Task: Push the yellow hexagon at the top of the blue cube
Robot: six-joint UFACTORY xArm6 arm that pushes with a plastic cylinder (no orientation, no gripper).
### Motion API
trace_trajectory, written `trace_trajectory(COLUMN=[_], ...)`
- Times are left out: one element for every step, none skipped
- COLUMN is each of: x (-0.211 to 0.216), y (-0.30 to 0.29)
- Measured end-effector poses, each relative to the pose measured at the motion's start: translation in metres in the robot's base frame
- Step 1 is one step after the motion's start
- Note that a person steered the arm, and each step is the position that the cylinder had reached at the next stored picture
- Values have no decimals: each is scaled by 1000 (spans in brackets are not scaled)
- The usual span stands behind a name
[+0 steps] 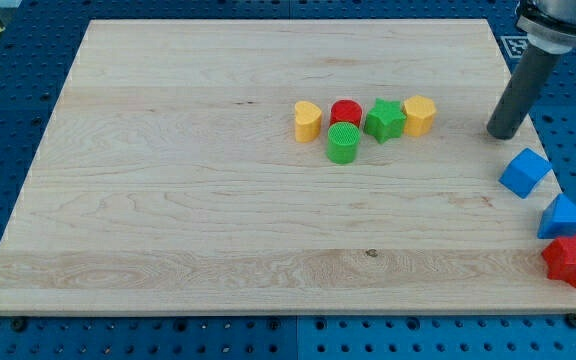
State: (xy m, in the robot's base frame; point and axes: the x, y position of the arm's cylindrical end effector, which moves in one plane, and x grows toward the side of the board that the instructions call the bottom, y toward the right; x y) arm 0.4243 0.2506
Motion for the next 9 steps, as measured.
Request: trace_trajectory(x=[9,31,31,3,-43,-62,-69,-82,-85], y=[0,0,0,0,-22,-45,-56,-89,-116])
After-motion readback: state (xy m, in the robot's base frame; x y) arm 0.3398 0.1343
